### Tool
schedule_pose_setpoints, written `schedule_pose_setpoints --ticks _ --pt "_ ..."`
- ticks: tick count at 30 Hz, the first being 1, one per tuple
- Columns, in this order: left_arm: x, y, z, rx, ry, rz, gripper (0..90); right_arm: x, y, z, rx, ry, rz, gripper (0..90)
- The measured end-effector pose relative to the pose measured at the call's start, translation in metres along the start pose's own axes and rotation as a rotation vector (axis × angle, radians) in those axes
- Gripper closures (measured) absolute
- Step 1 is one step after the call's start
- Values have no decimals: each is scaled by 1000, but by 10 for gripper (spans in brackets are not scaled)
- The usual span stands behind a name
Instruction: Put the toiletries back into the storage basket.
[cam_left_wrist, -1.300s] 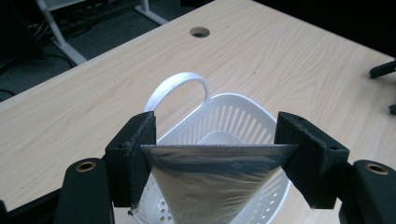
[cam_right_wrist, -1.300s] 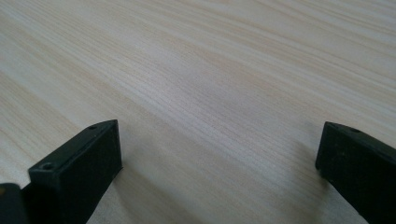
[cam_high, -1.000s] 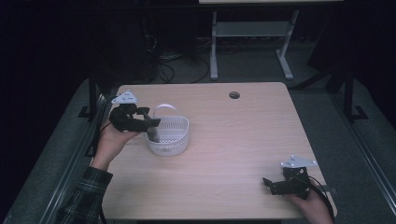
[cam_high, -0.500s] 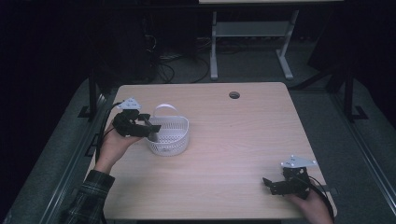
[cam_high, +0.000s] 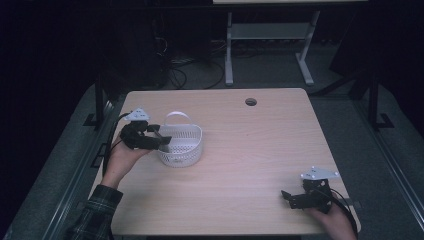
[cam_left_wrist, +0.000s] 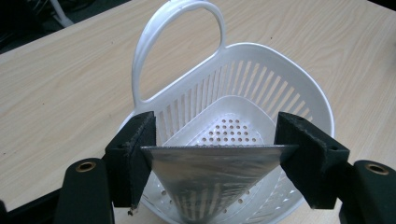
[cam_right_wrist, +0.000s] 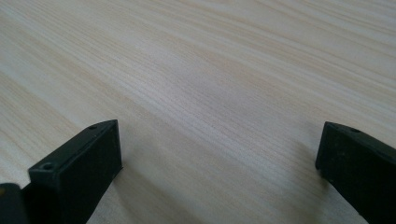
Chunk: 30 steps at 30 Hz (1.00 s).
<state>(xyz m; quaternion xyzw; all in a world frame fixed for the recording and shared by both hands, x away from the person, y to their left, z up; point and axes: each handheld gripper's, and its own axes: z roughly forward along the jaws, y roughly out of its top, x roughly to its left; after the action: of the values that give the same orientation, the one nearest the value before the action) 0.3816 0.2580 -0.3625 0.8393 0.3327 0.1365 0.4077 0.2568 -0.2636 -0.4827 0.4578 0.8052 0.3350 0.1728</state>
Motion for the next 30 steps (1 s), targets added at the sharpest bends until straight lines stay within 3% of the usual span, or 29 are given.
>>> schedule_pose_setpoints --ticks 5,13,30 --pt "0 0 0 1 -8 10 288 0 0 0 0 0 0 0" --pt "-1 0 2 -1 -4 9 138 0 0 0 0 1 0 0" --pt "-2 -4 -24 -26 12 16 136 0 0 0 0 0 0 0"
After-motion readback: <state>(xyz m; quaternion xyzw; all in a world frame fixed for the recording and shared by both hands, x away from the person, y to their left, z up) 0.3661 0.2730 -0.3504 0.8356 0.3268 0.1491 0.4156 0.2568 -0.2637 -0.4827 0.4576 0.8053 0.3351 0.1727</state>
